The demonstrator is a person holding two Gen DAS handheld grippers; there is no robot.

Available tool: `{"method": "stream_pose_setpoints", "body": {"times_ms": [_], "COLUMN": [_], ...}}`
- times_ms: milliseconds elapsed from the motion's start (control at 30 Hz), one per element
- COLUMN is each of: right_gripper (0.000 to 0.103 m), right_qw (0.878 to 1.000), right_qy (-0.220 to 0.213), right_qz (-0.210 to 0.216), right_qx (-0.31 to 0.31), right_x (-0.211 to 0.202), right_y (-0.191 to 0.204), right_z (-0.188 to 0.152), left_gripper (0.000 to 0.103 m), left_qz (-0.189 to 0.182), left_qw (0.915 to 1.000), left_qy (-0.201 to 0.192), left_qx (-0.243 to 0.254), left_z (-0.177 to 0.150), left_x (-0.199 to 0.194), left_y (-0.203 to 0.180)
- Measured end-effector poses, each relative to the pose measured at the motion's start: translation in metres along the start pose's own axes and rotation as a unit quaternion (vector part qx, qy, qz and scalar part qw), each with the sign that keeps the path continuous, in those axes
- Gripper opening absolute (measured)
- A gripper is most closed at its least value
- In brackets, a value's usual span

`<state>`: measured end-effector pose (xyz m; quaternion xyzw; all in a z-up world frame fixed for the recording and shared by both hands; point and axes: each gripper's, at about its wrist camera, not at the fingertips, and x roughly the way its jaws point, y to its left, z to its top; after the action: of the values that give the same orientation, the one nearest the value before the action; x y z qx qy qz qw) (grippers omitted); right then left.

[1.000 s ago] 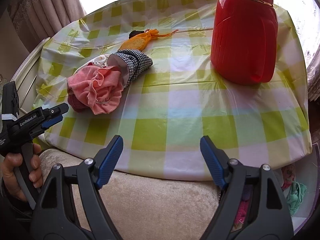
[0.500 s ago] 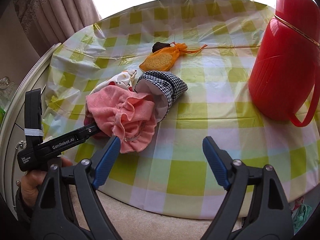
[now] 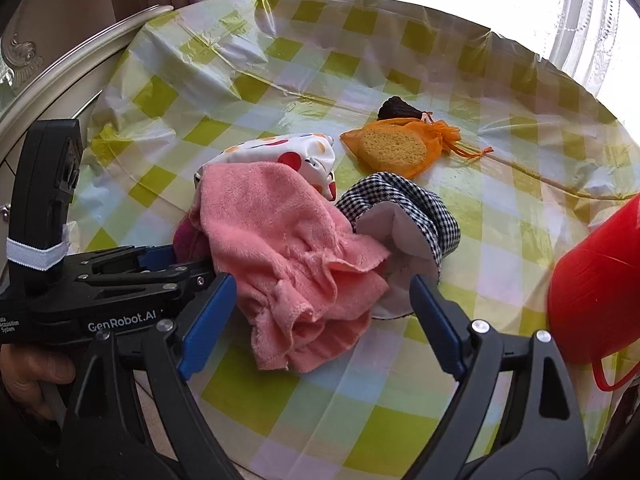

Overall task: Organize soft objects
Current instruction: 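Grasp the magenta knit hat with the left tool while the right tool grasps the pink towel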

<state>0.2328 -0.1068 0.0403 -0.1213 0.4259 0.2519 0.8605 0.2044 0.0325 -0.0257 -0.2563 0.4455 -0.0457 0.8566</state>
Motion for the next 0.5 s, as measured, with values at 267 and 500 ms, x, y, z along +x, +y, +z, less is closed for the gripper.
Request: {"method": "stream_pose_setpoints", "body": {"times_ms": [267, 500], "right_gripper": [0.089, 0.088], "right_qw": [1.000, 1.000], "right_qy": [0.012, 0.010], "right_qz": [-0.004, -0.001], "right_qx": [-0.009, -0.025], "right_x": [0.018, 0.031], "right_y": [-0.001, 0.010], "right_z": [0.001, 0.004], "left_gripper": [0.042, 0.038], "left_qz": [-0.032, -0.037], "left_qw": [0.9990, 0.9986], "left_qy": [-0.007, -0.017], "left_qx": [-0.030, -0.032], "left_z": [0.000, -0.001], "left_x": [-0.004, -0.007], "left_y": [0.012, 0.014]}}
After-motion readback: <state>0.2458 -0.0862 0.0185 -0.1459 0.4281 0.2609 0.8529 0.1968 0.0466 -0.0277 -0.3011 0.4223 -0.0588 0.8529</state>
